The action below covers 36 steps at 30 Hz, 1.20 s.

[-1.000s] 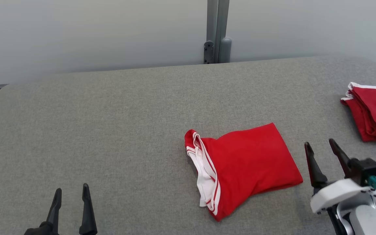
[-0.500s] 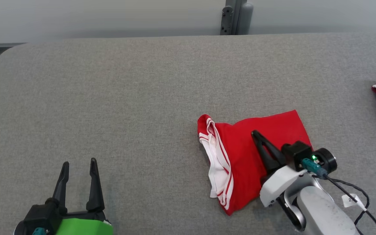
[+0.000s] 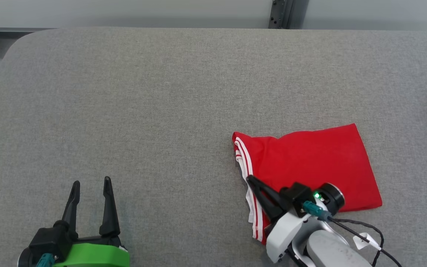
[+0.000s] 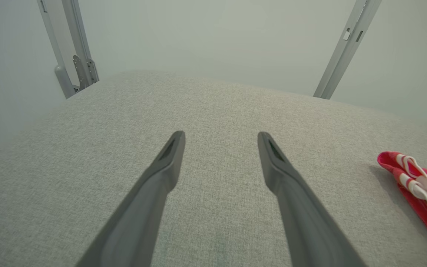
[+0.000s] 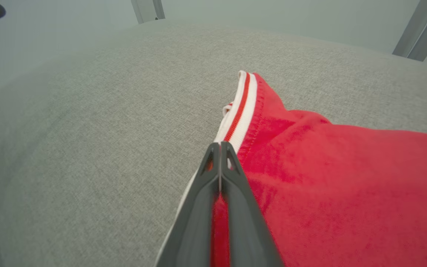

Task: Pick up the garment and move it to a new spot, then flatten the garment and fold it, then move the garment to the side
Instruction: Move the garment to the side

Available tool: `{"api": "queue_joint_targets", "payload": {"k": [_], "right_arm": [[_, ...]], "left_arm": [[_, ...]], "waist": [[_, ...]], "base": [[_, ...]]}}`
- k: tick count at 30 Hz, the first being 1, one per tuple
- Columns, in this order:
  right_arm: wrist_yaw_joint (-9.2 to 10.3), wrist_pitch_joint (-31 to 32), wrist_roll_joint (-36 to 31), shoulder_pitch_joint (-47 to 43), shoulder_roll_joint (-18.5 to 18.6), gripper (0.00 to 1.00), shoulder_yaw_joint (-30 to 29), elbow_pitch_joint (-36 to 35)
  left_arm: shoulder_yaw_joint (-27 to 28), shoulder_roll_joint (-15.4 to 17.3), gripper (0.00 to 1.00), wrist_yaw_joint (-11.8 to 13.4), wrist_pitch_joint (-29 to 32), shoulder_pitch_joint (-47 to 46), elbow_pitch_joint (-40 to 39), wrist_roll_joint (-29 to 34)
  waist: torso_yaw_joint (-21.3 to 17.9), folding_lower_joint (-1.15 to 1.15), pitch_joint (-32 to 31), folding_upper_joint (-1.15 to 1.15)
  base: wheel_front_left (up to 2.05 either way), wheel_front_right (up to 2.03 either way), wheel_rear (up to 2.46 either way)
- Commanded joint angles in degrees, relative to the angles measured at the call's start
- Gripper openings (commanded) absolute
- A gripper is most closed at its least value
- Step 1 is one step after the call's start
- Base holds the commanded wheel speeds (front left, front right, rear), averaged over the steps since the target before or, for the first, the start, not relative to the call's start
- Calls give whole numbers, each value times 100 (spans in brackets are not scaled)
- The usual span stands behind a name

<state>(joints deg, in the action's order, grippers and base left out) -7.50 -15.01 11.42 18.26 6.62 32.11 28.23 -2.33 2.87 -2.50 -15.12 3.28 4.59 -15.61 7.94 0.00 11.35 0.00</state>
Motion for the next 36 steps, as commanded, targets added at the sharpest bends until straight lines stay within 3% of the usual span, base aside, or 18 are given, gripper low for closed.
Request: {"api": "queue_joint_targets", "payload": {"k": [1,6,11,12,13,15,21,27,36], "right_arm": [[2,-19,64,5,-22,0,131,29],[2,-19,209,93,-100,0,455,4],[2,-18,232,-204,14,0,-151,-753],[2,-18,204,-338,66,11,-343,-945],[2,-18,139,-460,125,36,-534,-1166],[2,-18,42,-743,229,100,-967,-1524],[3,-18,-85,-1525,534,100,-2150,-1902],[2,-18,-21,-1833,655,100,-2956,-1765],[2,-18,77,-1976,586,100,-3304,-1440]], "left_arm": [[-5,7,100,31,-1,-84,19,-75],[25,7,100,49,-1,4,9,-84],[178,7,100,55,0,179,-98,2],[220,8,100,70,-1,244,-119,4],[267,7,100,82,-1,305,-131,6],[346,7,100,91,-1,441,-151,13],[457,8,100,64,-1,830,-188,24],[484,9,100,-23,0,976,-144,-17],[434,9,100,-77,0,1045,-119,-63]], "waist": [[-5,0,-14,0],[-101,0,-114,0],[-284,0,-390,0],[-338,0,-472,0],[-401,0,-568,0],[-523,0,-745,0],[-870,0,-1125,0],[-1052,0,-1220,0],[-978,0,-1236,0]], "base": [[0,0,0],[0,0,0],[0,0,0],[0,0,0],[0,0,0],[0,0,0],[0,0,0],[0,0,0],[0,0,0]]}}
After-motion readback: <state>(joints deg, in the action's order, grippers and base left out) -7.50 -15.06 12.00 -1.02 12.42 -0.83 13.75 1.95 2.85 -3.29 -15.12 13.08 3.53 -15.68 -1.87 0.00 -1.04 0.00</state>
